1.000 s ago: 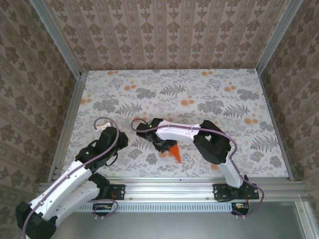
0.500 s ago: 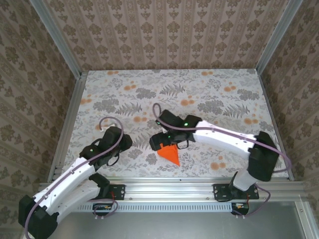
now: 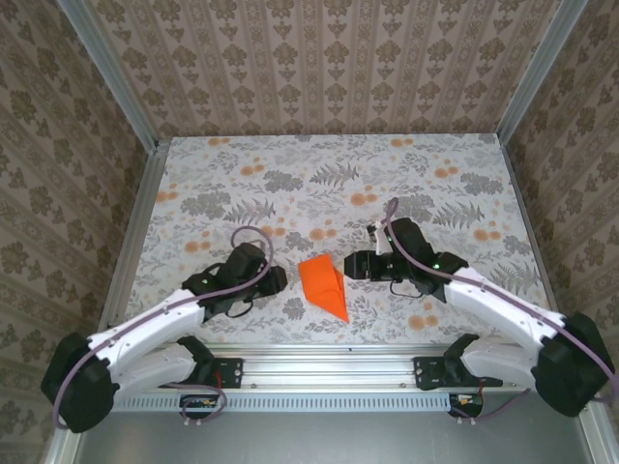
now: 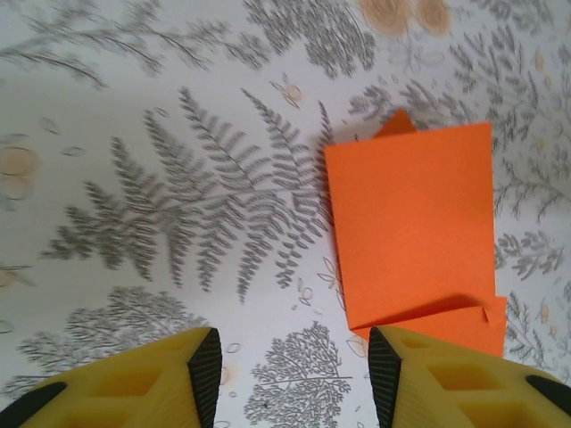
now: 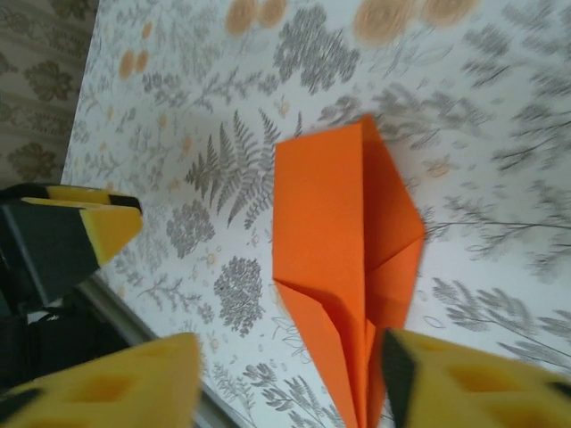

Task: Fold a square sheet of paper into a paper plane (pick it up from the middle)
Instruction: Fold the wing for the fifth time at the center of the table.

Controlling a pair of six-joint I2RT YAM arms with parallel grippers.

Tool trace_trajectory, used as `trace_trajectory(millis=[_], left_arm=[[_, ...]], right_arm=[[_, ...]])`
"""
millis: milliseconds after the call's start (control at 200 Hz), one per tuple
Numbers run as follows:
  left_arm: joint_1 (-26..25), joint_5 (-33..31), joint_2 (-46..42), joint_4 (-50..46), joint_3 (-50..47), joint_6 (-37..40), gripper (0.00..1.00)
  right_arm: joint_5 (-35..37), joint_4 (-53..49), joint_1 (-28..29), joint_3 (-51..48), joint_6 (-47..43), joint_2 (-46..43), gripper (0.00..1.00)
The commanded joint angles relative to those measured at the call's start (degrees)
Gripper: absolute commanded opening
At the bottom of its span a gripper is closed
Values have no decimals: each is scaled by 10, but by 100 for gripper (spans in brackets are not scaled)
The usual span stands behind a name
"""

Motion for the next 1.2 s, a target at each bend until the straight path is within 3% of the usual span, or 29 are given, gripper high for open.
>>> trace_trajectory(millis=[0,100,315,630,935,1195], left_arm=[[-33,-23,49,56,-2,-16,49],[-54,-20,93,73,16,-25,48],[-66,-7,138,114,27,-34,47],[-63,11,170,122,44,-31,47],[-62,22,182,145,38,-38,47],[-63,31,189,157,35,-42,47]], right_arm=[[-146,82,1,-12,24,71,30],[-158,132,8,-27,46,107,19],[-160,107,18,-3,19,165,13],[-163,111,21,4,5,221,13],[-113,90,14,10,-19,270,12],[-151,196,-17,-51,17,297,12]])
